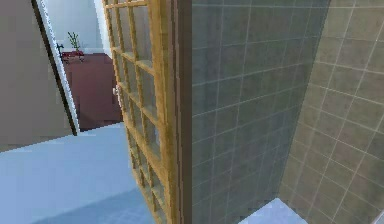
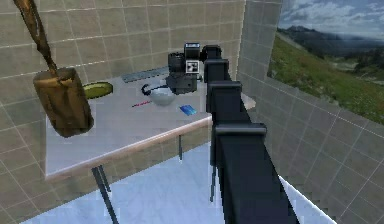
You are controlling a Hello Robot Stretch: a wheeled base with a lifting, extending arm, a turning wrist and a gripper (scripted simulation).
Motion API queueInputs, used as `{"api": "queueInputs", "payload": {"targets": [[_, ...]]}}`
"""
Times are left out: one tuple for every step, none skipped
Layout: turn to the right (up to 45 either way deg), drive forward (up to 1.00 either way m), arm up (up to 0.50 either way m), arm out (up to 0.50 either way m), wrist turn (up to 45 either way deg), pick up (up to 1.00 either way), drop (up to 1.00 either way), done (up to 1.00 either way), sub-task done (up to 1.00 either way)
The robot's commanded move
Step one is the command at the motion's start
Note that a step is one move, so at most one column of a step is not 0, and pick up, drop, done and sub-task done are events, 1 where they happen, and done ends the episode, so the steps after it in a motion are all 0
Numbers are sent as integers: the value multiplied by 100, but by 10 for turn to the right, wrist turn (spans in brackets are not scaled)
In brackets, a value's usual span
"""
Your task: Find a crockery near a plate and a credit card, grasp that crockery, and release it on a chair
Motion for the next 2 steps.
{"api": "queueInputs", "payload": {"targets": [[0, 0, 0, 0, -450, 0, 0, 0, 0], [0, 0, 0, 0, -450, 0, 0, 0, 0]]}}
